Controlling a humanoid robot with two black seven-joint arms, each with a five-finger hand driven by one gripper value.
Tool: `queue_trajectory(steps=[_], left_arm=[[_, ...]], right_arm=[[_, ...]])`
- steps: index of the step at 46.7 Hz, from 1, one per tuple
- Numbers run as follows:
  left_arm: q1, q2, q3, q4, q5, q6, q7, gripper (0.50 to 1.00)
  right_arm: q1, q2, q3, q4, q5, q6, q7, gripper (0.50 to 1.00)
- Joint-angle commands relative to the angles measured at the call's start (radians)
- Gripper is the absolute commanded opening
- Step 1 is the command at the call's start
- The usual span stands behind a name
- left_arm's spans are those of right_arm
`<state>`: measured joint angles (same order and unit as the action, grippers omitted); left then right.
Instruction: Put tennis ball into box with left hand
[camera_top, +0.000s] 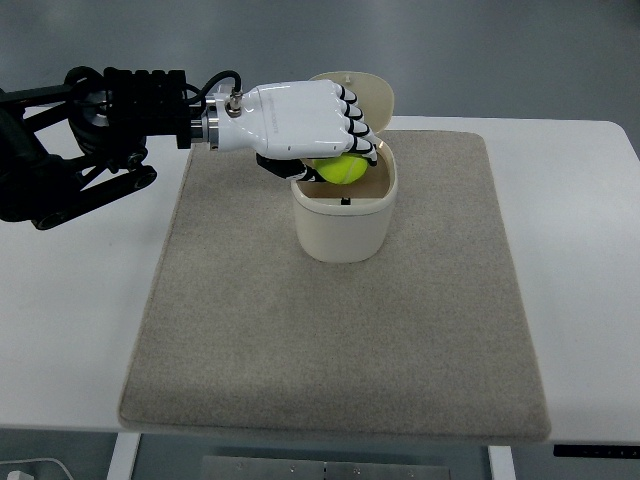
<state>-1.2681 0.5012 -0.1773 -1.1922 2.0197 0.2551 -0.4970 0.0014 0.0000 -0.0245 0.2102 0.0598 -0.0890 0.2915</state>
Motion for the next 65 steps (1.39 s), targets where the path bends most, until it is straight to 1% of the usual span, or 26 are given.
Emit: queue_trajectory(steps=[1,3,6,8,10,11,19,23,29,33,35,36,39,46,51,65], left_arm=[[0.004,-0.001,-0.002,-0.001,-0.004,0.001,0.000,0.816],[0.006,-0.001,-0.002,-0.001,-0.006,0.001,0.000,0.823],[0.007,0.000,-0.002,-0.001,-0.010,0.001,0.000,0.885],[0.007,0.002,-0.002,0.000,-0.010,0.001,0.000,0.896],[0.009,0.002,-0.002,-0.001,-0.012,0.001,0.000,0.936],[0.009,0.003,-0.002,-0.001,-0.012,0.001,0.000,0.947],[0.006,0.013,-0.001,-0.018,-0.021,0.003,0.000,0.951],[0.006,0.042,-0.001,-0.044,-0.038,0.003,0.000,0.951],[0.004,0.126,0.009,-0.122,-0.128,0.000,-0.002,0.954],[0.004,0.201,0.012,-0.188,-0.223,-0.014,-0.003,0.958],[0.004,0.236,0.012,-0.217,-0.275,-0.019,-0.003,0.971],[0.004,0.255,0.015,-0.230,-0.301,-0.019,-0.003,0.990],[0.006,0.302,0.024,-0.251,-0.367,-0.025,-0.003,0.992],[0.024,0.384,0.068,-0.251,-0.513,-0.023,-0.003,0.994],[0.059,0.411,0.065,-0.245,-0.648,-0.022,-0.003,0.994],[0.153,0.402,0.058,-0.152,-1.119,-0.023,-0.002,0.994]], right_arm=[[0.000,0.000,0.000,0.000,0.000,0.000,0.000,0.938],[0.000,0.000,0.000,0.000,0.000,0.000,0.000,0.938],[0.000,0.000,0.000,0.000,0.000,0.000,0.000,0.938],[0.000,0.000,0.000,0.000,0.000,0.000,0.000,0.938],[0.000,0.000,0.000,0.000,0.000,0.000,0.000,0.940],[0.000,0.000,0.000,0.000,0.000,0.000,0.000,0.940],[0.000,0.000,0.000,0.000,0.000,0.000,0.000,0.938],[0.000,0.000,0.000,0.000,0.000,0.000,0.000,0.938],[0.000,0.000,0.000,0.000,0.000,0.000,0.000,0.938],[0.000,0.000,0.000,0.000,0.000,0.000,0.000,0.938],[0.000,0.000,0.000,0.000,0.000,0.000,0.000,0.938],[0.000,0.000,0.000,0.000,0.000,0.000,0.000,0.940],[0.000,0.000,0.000,0.000,0.000,0.000,0.000,0.938],[0.000,0.000,0.000,0.000,0.000,0.000,0.000,0.940],[0.000,0.000,0.000,0.000,0.000,0.000,0.000,0.938],[0.000,0.000,0.000,0.000,0.000,0.000,0.000,0.938]])
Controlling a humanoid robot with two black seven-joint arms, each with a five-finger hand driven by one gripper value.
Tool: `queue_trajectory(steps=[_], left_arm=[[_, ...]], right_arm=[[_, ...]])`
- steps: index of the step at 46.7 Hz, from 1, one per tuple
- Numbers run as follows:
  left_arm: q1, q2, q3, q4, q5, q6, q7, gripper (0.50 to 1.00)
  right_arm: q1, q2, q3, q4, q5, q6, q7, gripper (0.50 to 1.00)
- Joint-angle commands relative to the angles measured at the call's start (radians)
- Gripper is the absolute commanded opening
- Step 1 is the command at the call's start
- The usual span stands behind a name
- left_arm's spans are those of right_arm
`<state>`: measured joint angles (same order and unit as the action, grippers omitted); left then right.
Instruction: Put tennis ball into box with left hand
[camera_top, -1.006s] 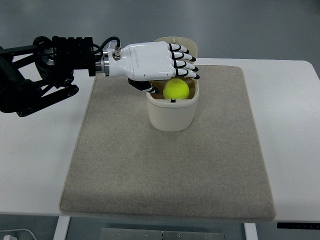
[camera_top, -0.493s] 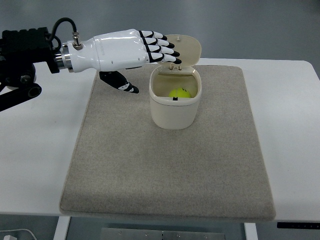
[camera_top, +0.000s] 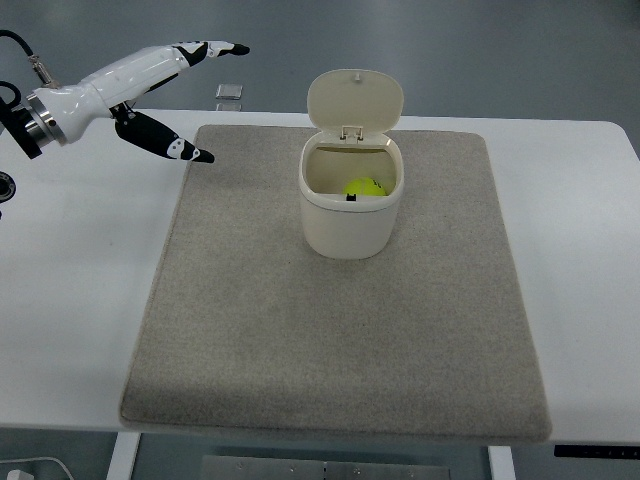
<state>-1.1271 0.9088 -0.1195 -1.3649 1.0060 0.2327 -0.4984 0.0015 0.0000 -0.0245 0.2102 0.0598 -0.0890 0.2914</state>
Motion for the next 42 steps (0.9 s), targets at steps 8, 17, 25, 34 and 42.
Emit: queue_trajectory(steps=[8,17,25,34,42], left_arm=[[0.017,-0.045,0.001,0.098,-0.401,-0.032,0.001,0.994],[0.017,-0.056,0.000,0.213,-0.671,-0.303,0.003,0.994],[0.026,-0.064,-0.002,0.300,-0.770,-0.495,0.004,0.994],[0.035,-0.111,0.001,0.447,-0.955,-0.778,0.023,0.994],[0.059,-0.177,-0.012,0.566,-1.076,-0.844,0.153,0.994]], right_arm=[[0.000,0.000,0.000,0.000,0.000,0.000,0.000,0.940],[0.000,0.000,0.000,0.000,0.000,0.000,0.000,0.940],[0.000,0.000,0.000,0.000,0.000,0.000,0.000,0.938],[0.000,0.000,0.000,0.000,0.000,0.000,0.000,0.940],[0.000,0.000,0.000,0.000,0.000,0.000,0.000,0.940]])
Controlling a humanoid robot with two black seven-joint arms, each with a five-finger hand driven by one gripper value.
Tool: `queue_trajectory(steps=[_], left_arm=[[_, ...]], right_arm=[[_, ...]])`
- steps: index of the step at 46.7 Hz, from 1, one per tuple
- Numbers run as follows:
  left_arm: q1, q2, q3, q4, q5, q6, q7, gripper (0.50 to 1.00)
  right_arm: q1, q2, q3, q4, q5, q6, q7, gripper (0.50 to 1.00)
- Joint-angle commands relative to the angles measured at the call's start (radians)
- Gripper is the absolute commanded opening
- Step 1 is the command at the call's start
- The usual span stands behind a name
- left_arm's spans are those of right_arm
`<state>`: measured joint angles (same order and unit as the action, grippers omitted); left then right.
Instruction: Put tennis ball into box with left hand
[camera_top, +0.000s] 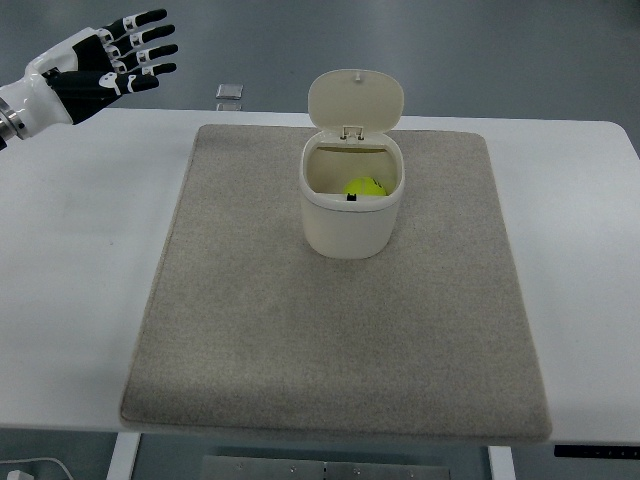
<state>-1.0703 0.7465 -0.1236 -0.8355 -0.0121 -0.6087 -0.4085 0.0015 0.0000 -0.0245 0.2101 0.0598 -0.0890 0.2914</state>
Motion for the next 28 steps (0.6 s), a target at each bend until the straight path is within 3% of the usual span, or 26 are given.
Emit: queue_trajectory(steps=[1,6,11,28], left_arm=[[0.003,-0.016,-0.010,0.047,-0.081,-0.002,0.086,0.994],[0.006,-0.019,-0.018,0.076,-0.176,-0.002,0.198,0.994],[0.007,-0.018,-0.018,0.079,-0.236,-0.002,0.267,0.994],[0.032,-0.072,-0.018,0.142,-0.241,-0.002,0.283,0.994]], right_arm=[[0.000,0.000,0.000,0.000,0.000,0.000,-0.001,0.940],[0.000,0.000,0.000,0.000,0.000,0.000,0.000,0.940],[0.000,0.000,0.000,0.000,0.000,0.000,0.000,0.940],[0.000,0.000,0.000,0.000,0.000,0.000,0.000,0.938]])
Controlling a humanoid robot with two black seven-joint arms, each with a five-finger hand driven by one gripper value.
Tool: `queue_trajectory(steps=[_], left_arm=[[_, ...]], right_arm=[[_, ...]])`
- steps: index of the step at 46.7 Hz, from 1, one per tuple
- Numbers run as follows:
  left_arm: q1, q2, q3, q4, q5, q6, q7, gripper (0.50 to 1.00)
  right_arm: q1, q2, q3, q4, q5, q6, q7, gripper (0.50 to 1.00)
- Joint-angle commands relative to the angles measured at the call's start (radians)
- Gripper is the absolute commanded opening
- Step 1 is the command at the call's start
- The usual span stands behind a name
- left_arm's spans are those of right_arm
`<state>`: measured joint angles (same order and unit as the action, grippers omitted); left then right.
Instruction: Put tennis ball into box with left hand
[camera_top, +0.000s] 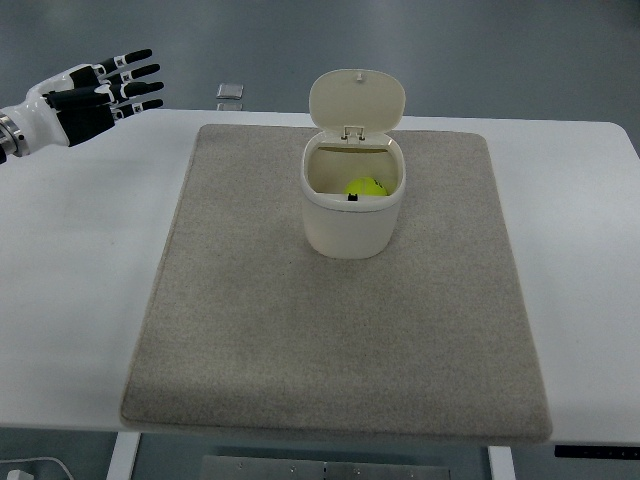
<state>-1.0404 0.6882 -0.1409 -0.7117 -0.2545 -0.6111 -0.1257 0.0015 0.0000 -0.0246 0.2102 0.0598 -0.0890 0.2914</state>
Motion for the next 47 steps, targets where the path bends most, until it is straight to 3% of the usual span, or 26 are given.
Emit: queue_trajectory(steps=[1,47], left_arm=[[0.002,-0.018,0.000,0.021,0.001,0.000,0.000,0.994],[0.019,-0.032,-0.048,0.037,0.006,0.000,0.000,0.994]], right_arm=[[0.000,0.000,0.000,0.000,0.000,0.000,0.000,0.938],[0.034,0.000,-0.002,0.000,0.002,0.008,0.000,0.940]])
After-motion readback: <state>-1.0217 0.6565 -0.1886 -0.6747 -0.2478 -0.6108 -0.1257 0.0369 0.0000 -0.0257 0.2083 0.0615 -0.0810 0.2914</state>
